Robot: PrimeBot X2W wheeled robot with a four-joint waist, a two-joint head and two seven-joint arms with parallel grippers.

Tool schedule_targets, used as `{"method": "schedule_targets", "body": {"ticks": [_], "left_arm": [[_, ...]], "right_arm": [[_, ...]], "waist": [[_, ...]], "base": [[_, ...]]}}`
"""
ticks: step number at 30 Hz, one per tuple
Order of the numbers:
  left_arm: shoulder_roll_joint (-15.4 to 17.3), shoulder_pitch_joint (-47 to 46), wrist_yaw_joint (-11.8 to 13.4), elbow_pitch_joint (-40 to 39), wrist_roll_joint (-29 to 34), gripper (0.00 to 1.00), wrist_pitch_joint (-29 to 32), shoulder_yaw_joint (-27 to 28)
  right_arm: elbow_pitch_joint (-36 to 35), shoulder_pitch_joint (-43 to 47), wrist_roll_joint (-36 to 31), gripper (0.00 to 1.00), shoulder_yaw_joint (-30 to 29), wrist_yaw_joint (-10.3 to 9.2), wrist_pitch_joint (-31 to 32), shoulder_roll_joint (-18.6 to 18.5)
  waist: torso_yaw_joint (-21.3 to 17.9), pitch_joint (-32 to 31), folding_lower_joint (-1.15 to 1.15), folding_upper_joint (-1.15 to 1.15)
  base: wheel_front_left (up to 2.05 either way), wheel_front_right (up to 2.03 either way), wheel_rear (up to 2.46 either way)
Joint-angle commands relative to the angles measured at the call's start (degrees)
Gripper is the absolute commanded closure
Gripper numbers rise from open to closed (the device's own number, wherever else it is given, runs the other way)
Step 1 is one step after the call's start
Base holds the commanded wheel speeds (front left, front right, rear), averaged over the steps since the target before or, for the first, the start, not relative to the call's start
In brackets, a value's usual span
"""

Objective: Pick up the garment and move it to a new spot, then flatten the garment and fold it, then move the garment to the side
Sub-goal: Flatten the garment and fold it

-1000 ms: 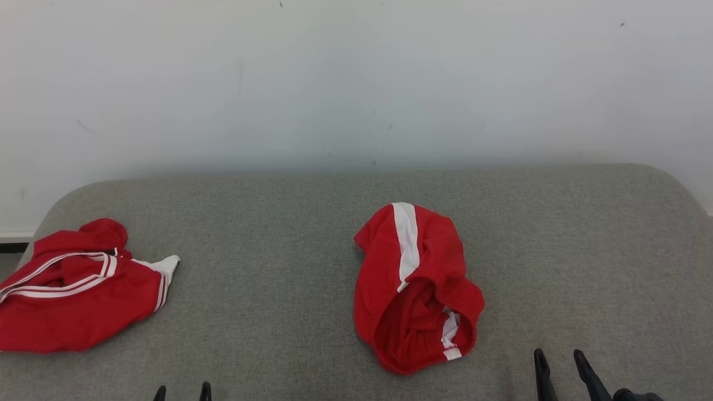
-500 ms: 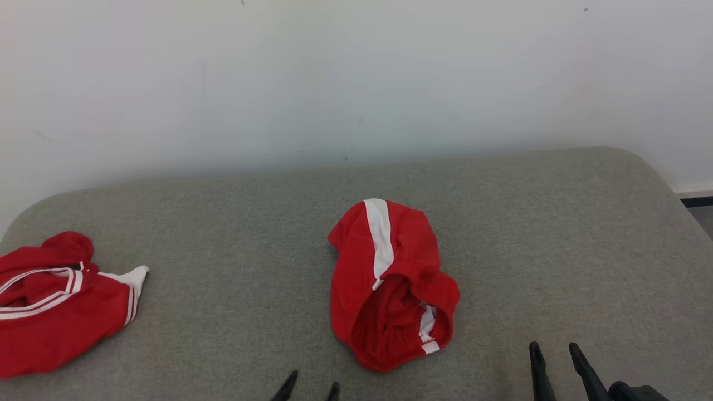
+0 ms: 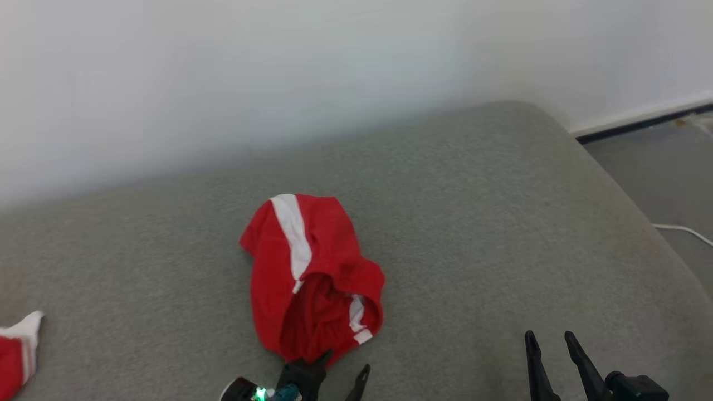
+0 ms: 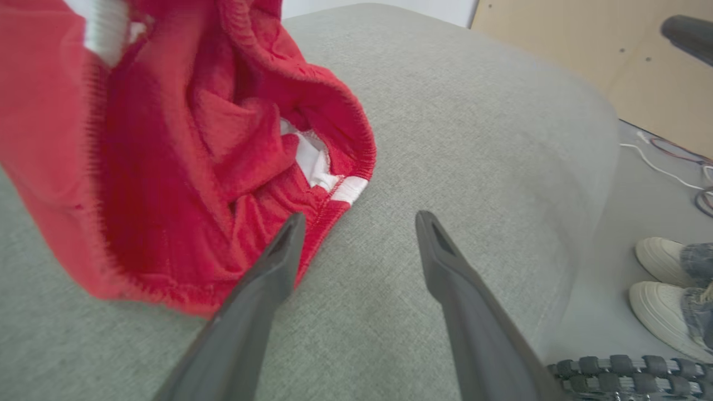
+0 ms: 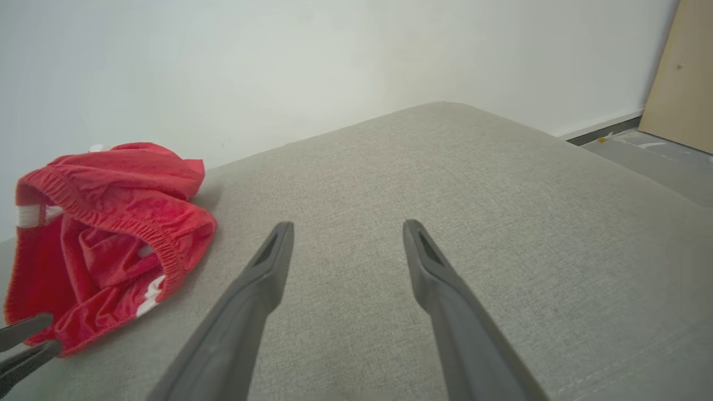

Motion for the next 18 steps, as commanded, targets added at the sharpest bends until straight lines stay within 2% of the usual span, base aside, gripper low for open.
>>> {"method": "schedule_targets", "body": {"ticks": [1, 10, 14, 18], "left_arm": [[-0.1, -2.4, 0.5, 2.0, -0.3, 0.0, 0.1, 0.3], [-1.3, -8.5, 2.8, 9.2, -2.9, 0.0, 2.6, 1.3], [-1.7, -11.4, 5.4, 11.8, -5.3, 0.0, 4.1, 1.3], [-1.7, -13.1, 7.4, 13.0, -7.4, 0.0, 5.9, -1.1]], "right_arm": [[-0.2, -0.5, 0.5, 0.0, -0.1, -0.11, -0.5, 0.0], [0.6, -1.4, 1.9, 0.0, 1.3, -0.11, -1.5, 0.0], [1.0, -1.8, 2.2, 0.0, 1.8, -0.11, -1.8, 0.0], [1.2, -2.0, 2.5, 0.0, 2.4, -0.11, -2.0, 0.0]], "waist": [[-7.6, 4.1, -0.01, 0.0], [-11.5, 6.6, -0.01, 0.0], [-12.2, 6.9, -0.01, 0.0], [-12.5, 7.1, -0.01, 0.0]], "base": [[0.0, 0.0, 0.0], [0.0, 0.0, 0.0], [0.0, 0.0, 0.0], [0.0, 0.0, 0.0]]}}
